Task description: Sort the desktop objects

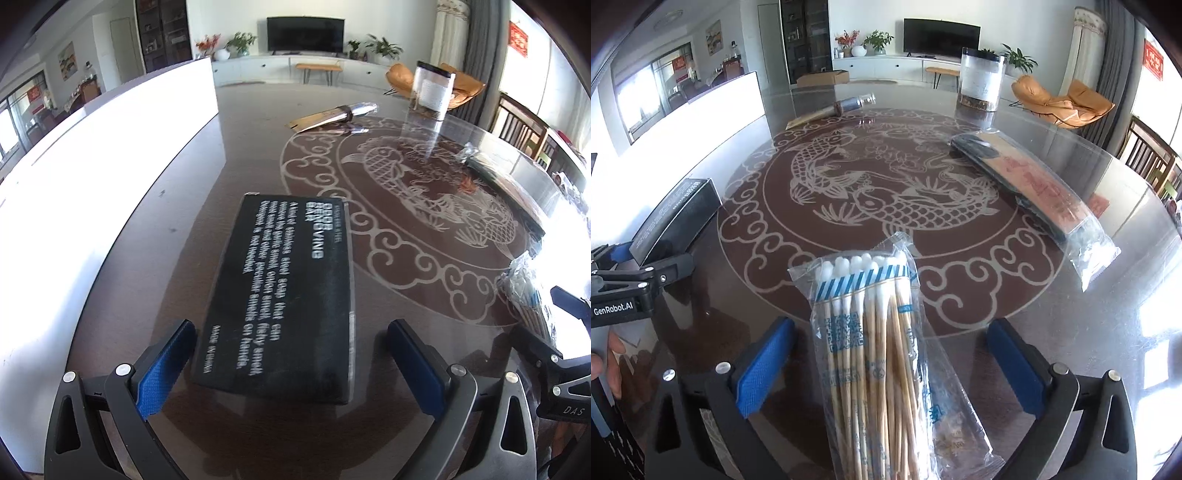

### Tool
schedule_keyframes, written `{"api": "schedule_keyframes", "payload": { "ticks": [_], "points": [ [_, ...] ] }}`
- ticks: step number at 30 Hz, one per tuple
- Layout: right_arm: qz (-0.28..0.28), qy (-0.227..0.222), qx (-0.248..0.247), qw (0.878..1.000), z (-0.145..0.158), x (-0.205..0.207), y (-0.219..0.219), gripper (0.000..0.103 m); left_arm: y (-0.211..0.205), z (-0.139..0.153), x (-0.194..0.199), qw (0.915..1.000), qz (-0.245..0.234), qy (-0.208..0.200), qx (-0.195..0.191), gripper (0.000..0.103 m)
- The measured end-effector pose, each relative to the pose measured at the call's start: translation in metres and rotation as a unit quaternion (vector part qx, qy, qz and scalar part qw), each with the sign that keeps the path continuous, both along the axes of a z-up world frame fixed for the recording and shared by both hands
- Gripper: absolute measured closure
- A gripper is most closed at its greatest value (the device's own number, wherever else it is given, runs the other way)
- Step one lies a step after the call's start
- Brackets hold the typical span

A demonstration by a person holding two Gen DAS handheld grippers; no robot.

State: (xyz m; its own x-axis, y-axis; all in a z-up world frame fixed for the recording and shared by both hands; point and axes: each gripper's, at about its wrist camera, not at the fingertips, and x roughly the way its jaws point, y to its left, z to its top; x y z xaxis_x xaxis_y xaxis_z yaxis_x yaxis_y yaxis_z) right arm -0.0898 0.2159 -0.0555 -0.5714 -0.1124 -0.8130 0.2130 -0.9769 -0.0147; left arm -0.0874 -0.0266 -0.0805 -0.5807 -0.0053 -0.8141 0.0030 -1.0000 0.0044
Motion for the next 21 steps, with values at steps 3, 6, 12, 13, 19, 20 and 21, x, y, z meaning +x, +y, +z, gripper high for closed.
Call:
{"api": "schedule_keyframes", "payload": {
  "ticks": [3,6,12,13,19,20,21],
  "points": [
    [0.000,0.000,0.000,1.000,-0.0001,-0.0001,0.0000,0.000,0.0000,0.0004,-0.0042,0.9999,-0.014,0.002,0.001,0.000],
    [0.000,0.000,0.000,1.000,-0.0002,-0.0001,0.0000,0.000,-0.0035,0.0005,-0.0097,0.9997,-0.023,0.001,0.002,0.000],
    [0.000,0.000,0.000,1.000,-0.0002,0.0000,0.0000,0.000,-0.0027,0.0004,-0.0103,0.9997,-0.023,0.001,0.002,0.000],
    [0.000,0.000,0.000,1.000,-0.0001,0.0001,0.0001,0.000,-0.0025,0.0004,-0.0105,0.9997,-0.023,0.001,0.002,0.000],
    [0.000,0.000,0.000,1.000,0.0001,0.0002,0.0001,0.000,-0.0030,0.0003,-0.0100,0.9997,-0.023,0.001,0.002,0.000],
    [0.000,0.000,0.000,1.000,0.0000,0.0002,0.0001,0.000,-0.0028,0.0004,-0.0103,0.9997,-0.023,0.001,0.002,0.000],
    [0.000,0.000,0.000,1.000,0.0001,0.0003,0.0002,0.000,-0.0028,0.0004,-0.0103,0.9997,-0.023,0.001,0.002,0.000]
  ]
}}
